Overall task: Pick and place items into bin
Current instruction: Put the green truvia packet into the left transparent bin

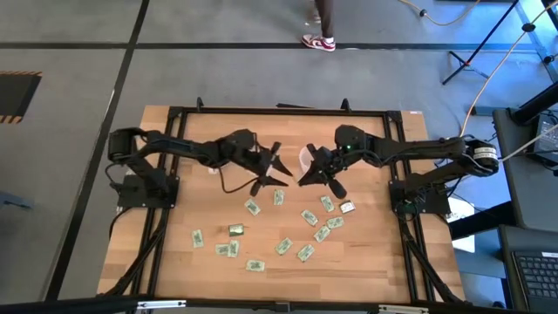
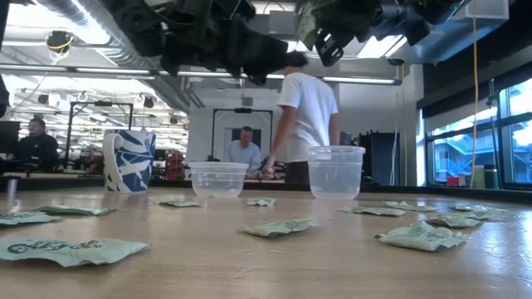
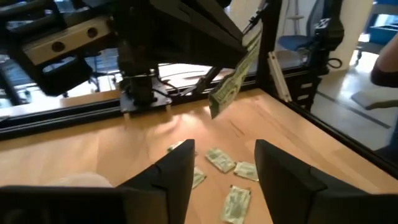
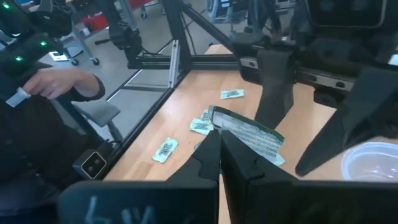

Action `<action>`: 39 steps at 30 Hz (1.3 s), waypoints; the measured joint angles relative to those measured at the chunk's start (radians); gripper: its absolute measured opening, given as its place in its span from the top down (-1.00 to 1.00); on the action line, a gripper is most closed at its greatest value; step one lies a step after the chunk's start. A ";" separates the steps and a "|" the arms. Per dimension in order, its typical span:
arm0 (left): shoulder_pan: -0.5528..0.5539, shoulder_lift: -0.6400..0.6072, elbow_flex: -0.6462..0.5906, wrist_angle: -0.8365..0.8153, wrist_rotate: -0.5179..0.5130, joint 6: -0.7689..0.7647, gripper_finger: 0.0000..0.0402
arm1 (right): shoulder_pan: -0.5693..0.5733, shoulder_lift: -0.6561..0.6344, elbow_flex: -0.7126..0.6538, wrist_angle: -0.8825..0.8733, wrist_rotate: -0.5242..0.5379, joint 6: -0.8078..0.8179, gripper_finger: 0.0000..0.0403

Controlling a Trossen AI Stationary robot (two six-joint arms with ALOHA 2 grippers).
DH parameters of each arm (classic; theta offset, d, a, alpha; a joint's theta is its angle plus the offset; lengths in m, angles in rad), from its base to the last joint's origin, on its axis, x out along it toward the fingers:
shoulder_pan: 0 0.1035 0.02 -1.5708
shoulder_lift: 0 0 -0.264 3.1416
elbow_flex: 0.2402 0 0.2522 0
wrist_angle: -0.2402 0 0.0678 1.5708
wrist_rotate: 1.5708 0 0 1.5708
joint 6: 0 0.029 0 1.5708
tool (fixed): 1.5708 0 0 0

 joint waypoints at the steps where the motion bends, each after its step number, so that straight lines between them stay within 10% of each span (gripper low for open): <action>1: 0.000 0.007 0.008 -0.001 0.004 0.000 0.18 | 0.004 0.000 0.000 -0.001 0.000 0.000 0.97; 22: -0.043 0.030 0.059 0.068 0.041 0.013 0.28 | 0.025 0.000 0.000 -0.002 0.003 -0.004 0.97; 39: -0.051 0.030 0.059 0.090 0.039 0.053 0.84 | 0.025 0.000 0.000 0.014 0.004 -0.026 0.97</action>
